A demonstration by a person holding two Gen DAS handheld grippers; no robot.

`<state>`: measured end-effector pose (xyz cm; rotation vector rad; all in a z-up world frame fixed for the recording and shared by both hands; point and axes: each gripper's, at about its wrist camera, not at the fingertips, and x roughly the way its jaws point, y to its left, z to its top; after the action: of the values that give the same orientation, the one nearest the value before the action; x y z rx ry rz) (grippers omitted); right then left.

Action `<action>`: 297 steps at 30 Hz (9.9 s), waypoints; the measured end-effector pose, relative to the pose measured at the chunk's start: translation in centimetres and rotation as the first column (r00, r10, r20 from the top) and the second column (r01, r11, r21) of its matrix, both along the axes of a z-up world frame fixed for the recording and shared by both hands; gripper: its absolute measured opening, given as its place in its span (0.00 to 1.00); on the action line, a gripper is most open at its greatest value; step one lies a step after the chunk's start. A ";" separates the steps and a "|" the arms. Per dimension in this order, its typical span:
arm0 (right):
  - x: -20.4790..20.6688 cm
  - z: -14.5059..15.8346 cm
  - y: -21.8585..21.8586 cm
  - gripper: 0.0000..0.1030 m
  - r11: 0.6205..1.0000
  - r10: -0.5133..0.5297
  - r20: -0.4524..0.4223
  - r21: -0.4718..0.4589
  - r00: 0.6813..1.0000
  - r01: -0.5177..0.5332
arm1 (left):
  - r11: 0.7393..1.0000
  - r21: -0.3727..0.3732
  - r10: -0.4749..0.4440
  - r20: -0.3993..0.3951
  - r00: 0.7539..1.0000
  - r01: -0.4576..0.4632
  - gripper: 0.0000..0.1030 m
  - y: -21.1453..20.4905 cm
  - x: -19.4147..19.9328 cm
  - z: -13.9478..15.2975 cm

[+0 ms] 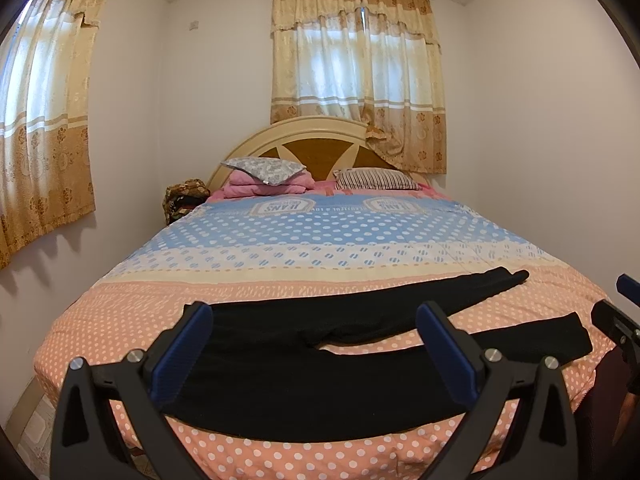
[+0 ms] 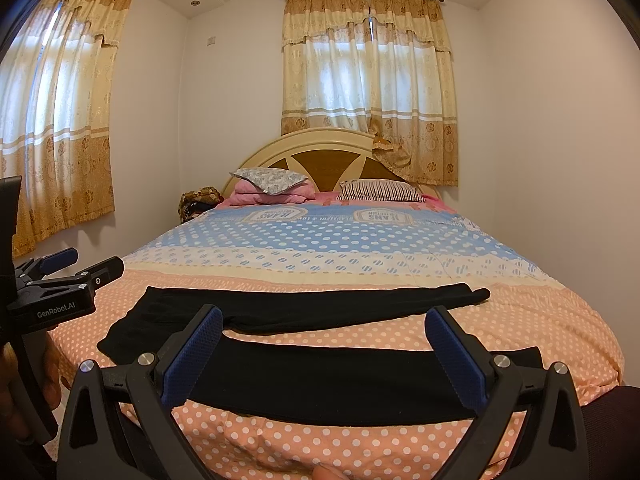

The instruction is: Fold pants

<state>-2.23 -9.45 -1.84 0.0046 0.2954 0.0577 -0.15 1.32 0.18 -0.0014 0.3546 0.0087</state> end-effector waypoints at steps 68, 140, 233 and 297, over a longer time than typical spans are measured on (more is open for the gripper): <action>3.5 -3.9 -1.0 0.99 0.999 -0.038 -0.087 -0.006 0.995 0.038 | 1.000 0.013 0.021 -0.083 0.996 -0.020 1.00 1.1 3.8 -3.7; 46.7 -15.0 -33.6 0.05 0.954 -0.079 -0.660 0.168 0.747 0.249 | 0.987 -0.159 -0.084 -0.573 0.815 -0.009 0.13 22.5 33.0 -17.0; 29.1 -13.5 -33.3 0.55 0.915 -0.399 -0.464 -0.144 0.791 0.377 | 0.962 -0.269 -0.080 -0.419 0.905 -0.039 0.13 22.7 24.5 -17.9; 11.3 -9.9 -24.5 0.80 0.932 -0.025 -0.471 -0.330 0.882 -0.149 | 0.932 -0.361 -0.118 -0.395 0.911 -0.036 0.14 23.5 24.0 -18.4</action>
<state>9.09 -33.93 -11.71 -0.3609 0.7920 0.0667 23.86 24.82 -18.19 -0.3641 0.7770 -0.1010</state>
